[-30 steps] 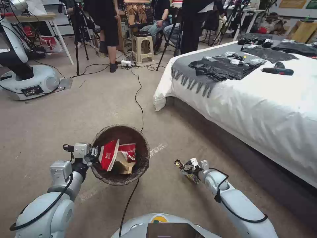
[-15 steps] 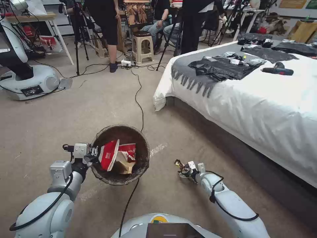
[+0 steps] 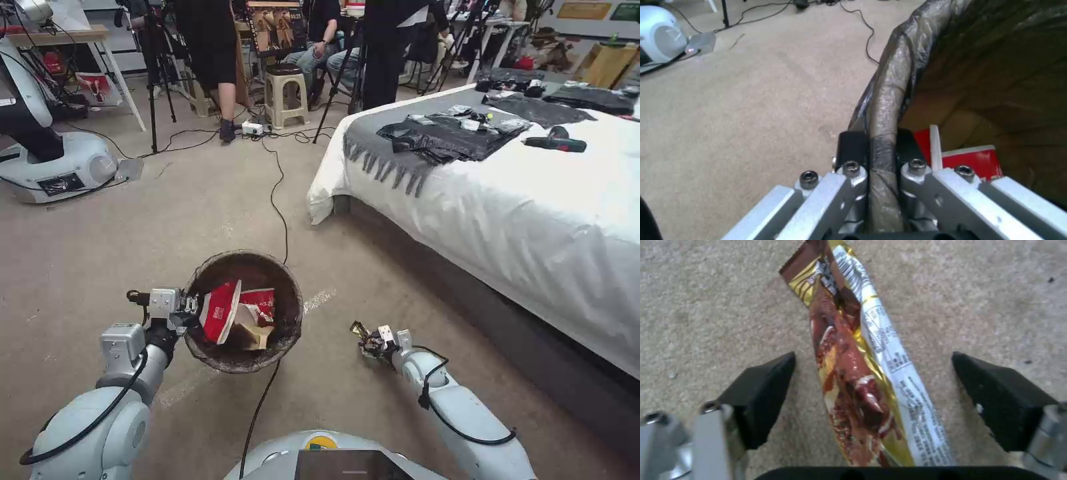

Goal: Pick up the trash bin, then pick up the garbage from the floor and place it into the trash bin.

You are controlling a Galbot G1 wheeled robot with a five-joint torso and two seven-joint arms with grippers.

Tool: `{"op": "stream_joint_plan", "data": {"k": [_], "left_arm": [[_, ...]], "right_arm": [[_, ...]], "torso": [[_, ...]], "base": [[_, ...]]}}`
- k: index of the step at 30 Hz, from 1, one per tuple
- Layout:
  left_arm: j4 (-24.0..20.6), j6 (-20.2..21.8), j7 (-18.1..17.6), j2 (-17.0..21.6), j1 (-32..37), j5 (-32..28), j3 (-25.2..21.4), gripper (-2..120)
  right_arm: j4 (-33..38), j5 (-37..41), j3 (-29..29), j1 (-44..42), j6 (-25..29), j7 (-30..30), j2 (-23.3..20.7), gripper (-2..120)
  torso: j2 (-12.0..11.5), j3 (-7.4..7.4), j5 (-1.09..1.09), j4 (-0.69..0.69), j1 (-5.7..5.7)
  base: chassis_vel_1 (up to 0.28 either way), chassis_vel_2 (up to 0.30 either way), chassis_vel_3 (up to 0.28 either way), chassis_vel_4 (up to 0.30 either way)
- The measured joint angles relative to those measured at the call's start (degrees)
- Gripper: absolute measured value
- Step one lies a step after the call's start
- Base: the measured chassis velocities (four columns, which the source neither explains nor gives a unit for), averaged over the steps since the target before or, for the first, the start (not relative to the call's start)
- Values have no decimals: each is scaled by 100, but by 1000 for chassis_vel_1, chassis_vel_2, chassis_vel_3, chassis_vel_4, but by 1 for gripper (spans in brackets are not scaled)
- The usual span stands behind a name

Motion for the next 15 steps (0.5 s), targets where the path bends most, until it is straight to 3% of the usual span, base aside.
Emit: {"op": "stream_joint_plan", "data": {"k": [15], "left_arm": [[0, -6, 12, 22, -34, -7, 12, 3]], "right_arm": [[199, 23, 0, -62, -44, 112, -37, 46]], "torso": [[-2, 2, 13, 7, 0]], "base": [[0, 0, 0, 0]]}}
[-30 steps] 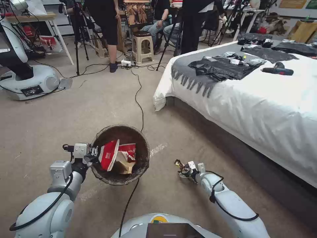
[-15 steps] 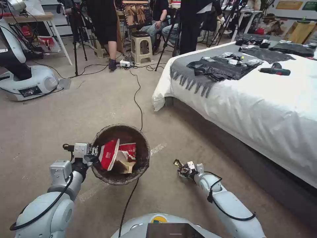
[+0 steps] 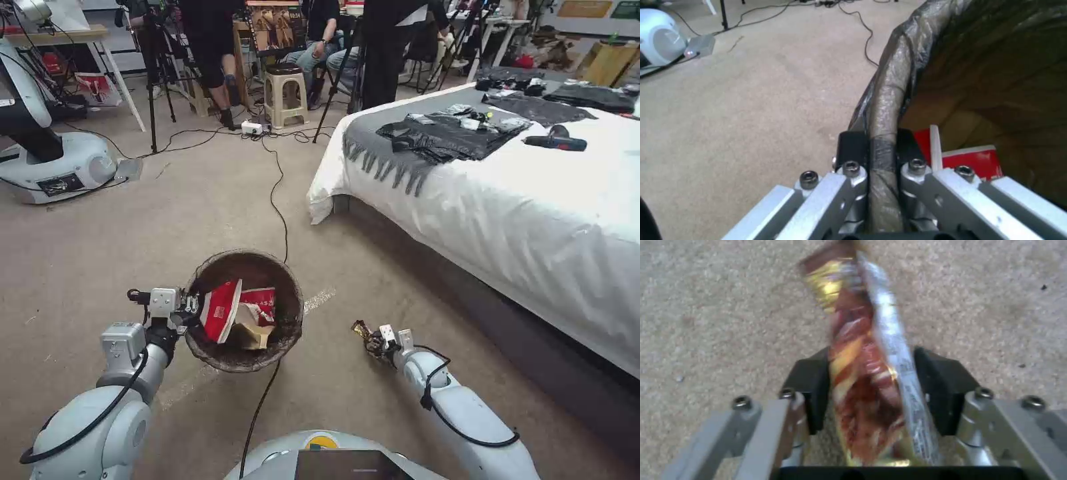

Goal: Pick up the trash bin, then pick up the garbage from the floor and place it into the trash bin.

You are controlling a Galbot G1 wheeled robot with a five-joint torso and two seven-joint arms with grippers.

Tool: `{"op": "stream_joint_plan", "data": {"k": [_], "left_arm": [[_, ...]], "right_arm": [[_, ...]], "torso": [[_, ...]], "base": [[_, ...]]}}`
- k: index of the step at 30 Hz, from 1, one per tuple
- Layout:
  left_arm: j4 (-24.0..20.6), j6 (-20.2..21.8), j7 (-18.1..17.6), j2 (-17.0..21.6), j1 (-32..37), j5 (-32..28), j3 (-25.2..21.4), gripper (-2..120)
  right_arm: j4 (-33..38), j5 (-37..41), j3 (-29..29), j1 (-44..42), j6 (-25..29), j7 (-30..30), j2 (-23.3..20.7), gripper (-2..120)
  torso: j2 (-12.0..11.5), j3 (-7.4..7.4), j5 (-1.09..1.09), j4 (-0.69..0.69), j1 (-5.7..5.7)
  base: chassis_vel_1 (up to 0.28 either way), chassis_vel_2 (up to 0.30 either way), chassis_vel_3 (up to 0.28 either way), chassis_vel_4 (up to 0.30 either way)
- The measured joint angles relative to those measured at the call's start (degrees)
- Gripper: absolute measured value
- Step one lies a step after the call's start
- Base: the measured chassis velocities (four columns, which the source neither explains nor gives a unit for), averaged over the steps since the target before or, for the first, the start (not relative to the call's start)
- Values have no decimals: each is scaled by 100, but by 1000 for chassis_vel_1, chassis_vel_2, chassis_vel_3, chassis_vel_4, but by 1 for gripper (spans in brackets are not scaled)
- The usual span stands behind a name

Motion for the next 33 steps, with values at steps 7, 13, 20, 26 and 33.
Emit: {"op": "stream_joint_plan", "data": {"k": [7, 13, 20, 26, 33], "left_arm": [[0, -1, 2, 10, -23, -1, 22, 3], [0, 5, 4, 15, -16, -8, 26, 3], [0, 21, 4, 30, 2, -18, 19, 3], [0, 34, 4, 40, -3, -24, 9, 3], [0, 38, 3, 25, -1, -27, 2, 3]], "right_arm": [[110, 9, -5, -30, -50, -7, -44, 27], [437, -18, 52, -94, -57, 64, -207, 0], [1297, 99, 221, -264, -236, 230, -620, 0], [2670, 511, 367, -415, -629, 341, -1047, 0], [3860, 869, 432, -463, -903, 384, -1263, 0]], "torso": [[0, 0, -2, -1, 0], [0, 0, -4, -4, 0], [0, 0, -5, -5, 0], [0, 0, -6, -4, 0], [0, 0, -6, -4, 0]], "base": [[0, 0, 0, 0], [0, 0, 0, 0], [0, 0, 0, 0], [0, 0, 0, 0], [0, 0, 0, 0]]}}
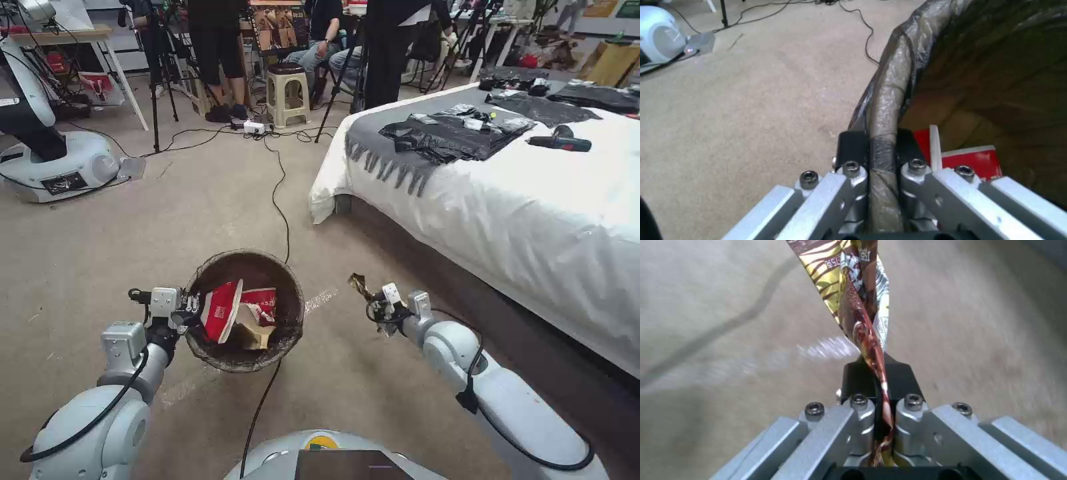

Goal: Pick up the trash bin, then pick up the garbage from the floor and place it into the trash bin.

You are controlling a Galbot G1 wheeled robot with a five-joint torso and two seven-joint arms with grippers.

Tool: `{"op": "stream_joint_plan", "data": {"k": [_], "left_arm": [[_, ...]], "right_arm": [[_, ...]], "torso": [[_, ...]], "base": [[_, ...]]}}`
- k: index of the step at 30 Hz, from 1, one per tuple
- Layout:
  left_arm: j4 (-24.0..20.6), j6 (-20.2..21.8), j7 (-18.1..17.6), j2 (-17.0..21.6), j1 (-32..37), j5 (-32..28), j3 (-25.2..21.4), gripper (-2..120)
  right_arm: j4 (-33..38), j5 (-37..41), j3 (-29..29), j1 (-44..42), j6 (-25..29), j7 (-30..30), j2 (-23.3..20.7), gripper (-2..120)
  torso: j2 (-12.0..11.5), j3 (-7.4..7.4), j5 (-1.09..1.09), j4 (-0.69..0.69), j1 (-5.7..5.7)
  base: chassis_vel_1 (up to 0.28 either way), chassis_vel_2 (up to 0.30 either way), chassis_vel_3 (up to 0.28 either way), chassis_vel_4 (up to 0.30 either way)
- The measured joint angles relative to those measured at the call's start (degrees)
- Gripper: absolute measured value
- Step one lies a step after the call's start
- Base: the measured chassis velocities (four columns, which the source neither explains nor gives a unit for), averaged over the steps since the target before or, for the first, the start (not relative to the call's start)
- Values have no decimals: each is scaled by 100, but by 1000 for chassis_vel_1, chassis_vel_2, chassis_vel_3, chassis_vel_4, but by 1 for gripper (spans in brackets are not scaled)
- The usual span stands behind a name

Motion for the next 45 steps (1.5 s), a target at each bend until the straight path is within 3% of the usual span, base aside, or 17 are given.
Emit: {"op": "stream_joint_plan", "data": {"k": [3, 17, 31, 45], "left_arm": [[0, 2, -1, -12, 5, 6, 0, 3], [0, 4, -4, -11, 14, 71, 61, 3], [0, 4, -4, -36, 4, 178, 130, 3], [3, 4, -4, 13, -42, 178, 146, 3]], "right_arm": [[743, 266, -71, 97, -169, 63, -42, 0], [2047, 948, -555, 644, -281, 49, -16, 0], [2286, 1196, -1068, 1456, -278, -598, -167, 0], [1976, 1334, -2420, 2866, -341, -674, -215, 0]], "torso": [[0, 0, -1, 0, 0], [0, 0, -1, 0, 0], [0, 0, 0, 0, 0], [0, 0, -1, 1, 0]], "base": [[0, 0, 0, 0], [0, 0, 0, 0], [0, 0, 0, 0], [0, 0, 0, 0]]}}
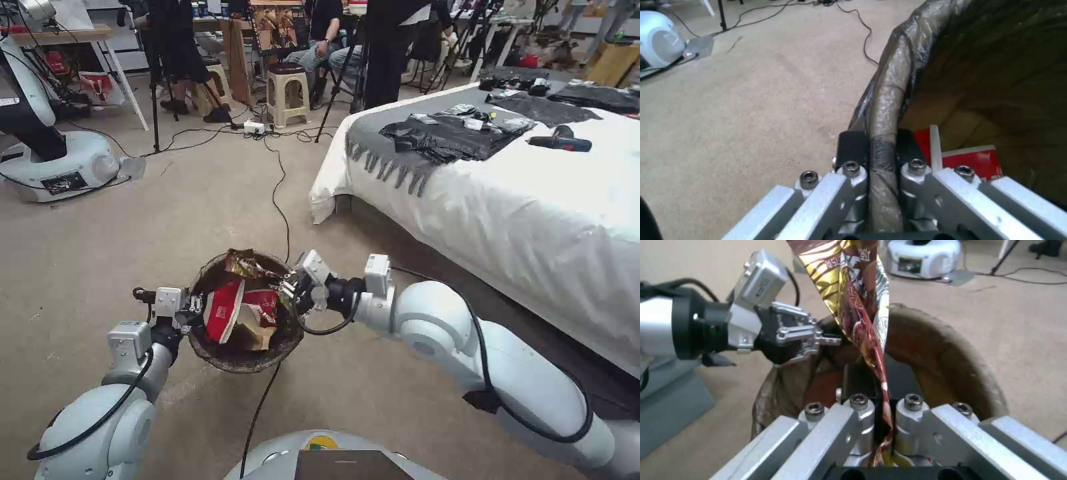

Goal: Pick up the trash bin, then pick up the garbage from the floor and place it into the trash bin.

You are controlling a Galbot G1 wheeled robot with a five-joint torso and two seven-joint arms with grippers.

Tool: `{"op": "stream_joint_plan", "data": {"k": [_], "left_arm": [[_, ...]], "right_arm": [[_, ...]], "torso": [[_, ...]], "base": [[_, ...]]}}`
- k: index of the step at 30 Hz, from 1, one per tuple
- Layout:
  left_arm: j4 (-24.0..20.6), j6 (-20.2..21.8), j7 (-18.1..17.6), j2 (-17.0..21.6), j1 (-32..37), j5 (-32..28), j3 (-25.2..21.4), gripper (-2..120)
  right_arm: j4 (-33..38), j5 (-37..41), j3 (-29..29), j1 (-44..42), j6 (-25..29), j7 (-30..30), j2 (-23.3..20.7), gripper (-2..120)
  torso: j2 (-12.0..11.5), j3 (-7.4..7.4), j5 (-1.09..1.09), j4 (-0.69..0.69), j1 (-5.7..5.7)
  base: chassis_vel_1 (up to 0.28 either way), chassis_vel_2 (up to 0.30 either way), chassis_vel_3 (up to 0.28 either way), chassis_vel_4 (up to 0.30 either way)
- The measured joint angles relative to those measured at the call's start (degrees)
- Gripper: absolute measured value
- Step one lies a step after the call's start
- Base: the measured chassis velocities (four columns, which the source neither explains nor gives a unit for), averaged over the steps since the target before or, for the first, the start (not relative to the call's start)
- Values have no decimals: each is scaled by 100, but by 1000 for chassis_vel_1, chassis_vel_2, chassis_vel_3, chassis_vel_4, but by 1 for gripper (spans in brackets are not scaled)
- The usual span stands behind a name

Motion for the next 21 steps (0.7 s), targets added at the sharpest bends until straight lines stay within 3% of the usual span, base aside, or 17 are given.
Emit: {"op": "stream_joint_plan", "data": {"k": [7, 19, 21], "left_arm": [[9, 0, -1, -1, -22, -11, 2, 3], [23, 1, -1, -9, -44, -23, 17, 3], [23, 1, -1, -10, -45, -25, 17, 3]], "right_arm": [[-284, 6, -591, 426, -97, 121, 90, 0], [-623, -59, -968, 596, -322, 358, 246, -2], [-648, -68, -1013, 601, -330, 473, 273, 3]], "torso": [[0, 0, 0, 0, 0], [0, 0, 0, -1, 0], [0, 0, 0, 0, 0]], "base": [[0, 0, 0, 0], [0, 0, 0, 0], [0, 0, 0, 0]]}}
